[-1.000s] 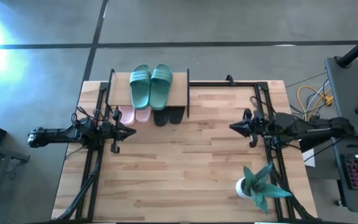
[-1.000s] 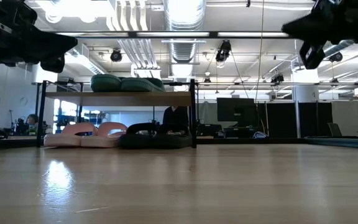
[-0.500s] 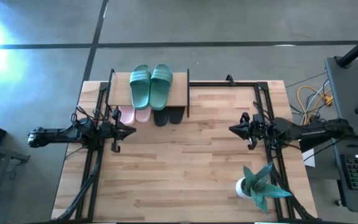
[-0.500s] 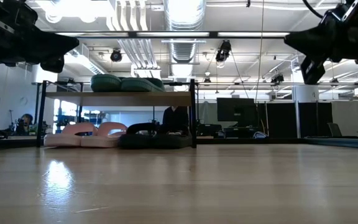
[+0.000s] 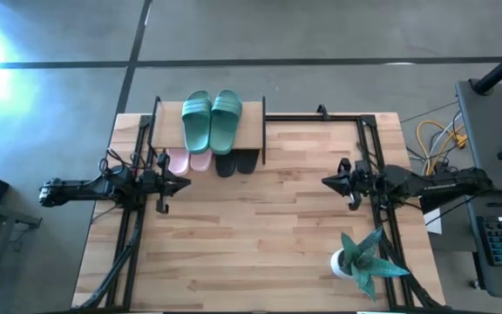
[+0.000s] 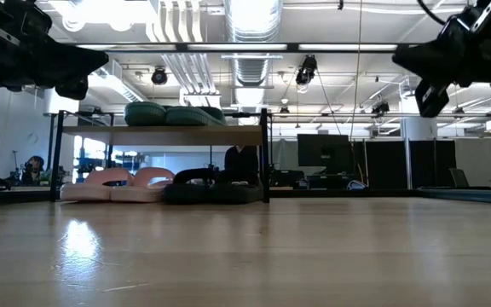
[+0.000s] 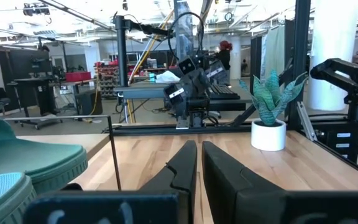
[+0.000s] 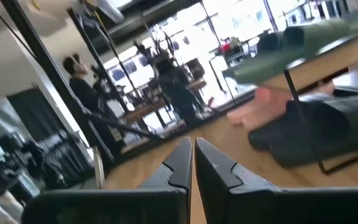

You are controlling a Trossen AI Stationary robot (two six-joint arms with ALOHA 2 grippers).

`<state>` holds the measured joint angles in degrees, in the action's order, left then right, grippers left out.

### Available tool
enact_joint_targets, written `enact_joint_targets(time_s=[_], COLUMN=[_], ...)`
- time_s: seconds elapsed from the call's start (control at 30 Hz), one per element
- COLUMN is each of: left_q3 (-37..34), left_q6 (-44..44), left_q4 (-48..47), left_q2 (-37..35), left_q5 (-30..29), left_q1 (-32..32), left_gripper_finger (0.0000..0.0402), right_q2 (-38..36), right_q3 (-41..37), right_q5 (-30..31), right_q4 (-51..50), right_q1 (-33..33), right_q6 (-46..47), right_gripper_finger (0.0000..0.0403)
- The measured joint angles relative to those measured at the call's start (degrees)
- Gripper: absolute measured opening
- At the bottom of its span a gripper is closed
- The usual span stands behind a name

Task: Pick and place slides into the shelf
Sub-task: Return to Home Position

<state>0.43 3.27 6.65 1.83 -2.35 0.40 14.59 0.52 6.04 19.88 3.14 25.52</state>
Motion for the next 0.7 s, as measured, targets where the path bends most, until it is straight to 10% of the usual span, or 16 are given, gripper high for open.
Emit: enact_joint_targets(time_s=[0.7], left_q3=[0.0], left_q6=[0.0], left_q4=[0.3], left_q2=[-0.1], left_q5=[0.6], left_q1=[0.0], left_gripper_finger=[0.001], right_q2=[-2.5], right_q3=[0.0], right_q5=[0.0], right_q4=[-4.4], right_q1=[5.9], right_q6=[0.0], right_gripper_finger=[0.0013])
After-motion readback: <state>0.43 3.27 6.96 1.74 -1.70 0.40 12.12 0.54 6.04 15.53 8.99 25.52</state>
